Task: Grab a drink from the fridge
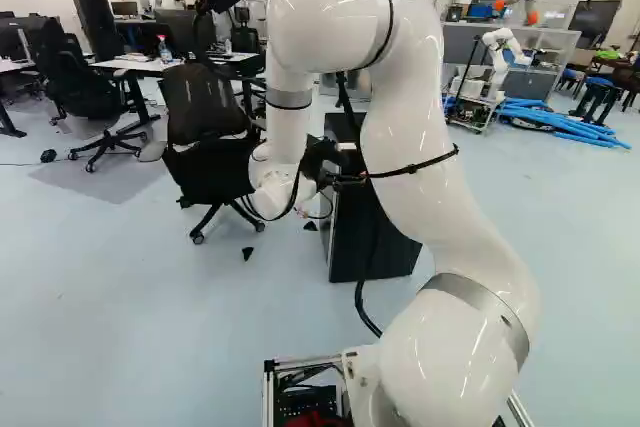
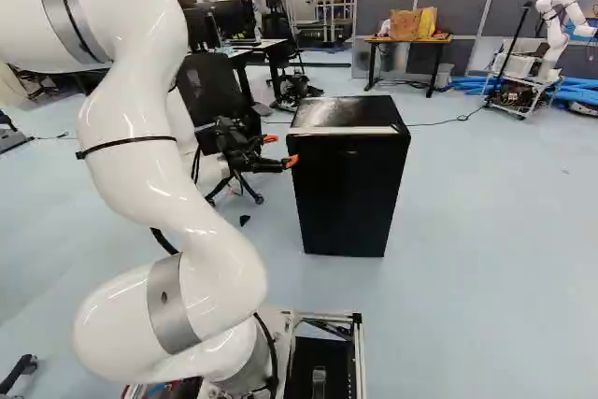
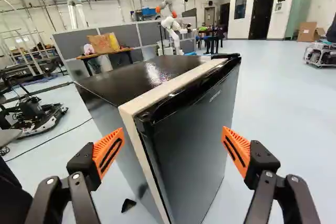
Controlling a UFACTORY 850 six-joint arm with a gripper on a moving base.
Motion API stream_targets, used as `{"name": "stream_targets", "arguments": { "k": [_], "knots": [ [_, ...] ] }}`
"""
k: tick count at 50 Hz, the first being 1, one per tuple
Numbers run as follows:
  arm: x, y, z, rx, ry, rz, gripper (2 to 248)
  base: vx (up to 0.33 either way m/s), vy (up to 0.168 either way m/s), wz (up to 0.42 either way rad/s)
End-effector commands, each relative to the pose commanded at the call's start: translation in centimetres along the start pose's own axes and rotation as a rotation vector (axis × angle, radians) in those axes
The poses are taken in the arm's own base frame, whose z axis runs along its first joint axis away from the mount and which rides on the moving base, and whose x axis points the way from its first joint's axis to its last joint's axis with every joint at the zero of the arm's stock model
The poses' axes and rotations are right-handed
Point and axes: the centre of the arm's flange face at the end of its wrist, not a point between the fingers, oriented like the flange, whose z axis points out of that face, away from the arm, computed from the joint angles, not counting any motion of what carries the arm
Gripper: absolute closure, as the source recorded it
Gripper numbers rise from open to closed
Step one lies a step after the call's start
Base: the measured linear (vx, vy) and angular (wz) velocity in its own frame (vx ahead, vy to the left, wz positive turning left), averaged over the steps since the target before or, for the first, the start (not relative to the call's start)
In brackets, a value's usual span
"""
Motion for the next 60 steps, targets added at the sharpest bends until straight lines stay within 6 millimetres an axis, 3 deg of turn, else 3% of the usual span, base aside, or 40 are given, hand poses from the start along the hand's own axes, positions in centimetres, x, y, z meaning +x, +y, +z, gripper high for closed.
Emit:
{"name": "stream_targets", "arguments": {
  "k": [60],
  "knots": [
    [-0.3,-1.8,2.1,-0.041,-0.021,0.041,3,0.0,0.0,0.0]
  ]
}}
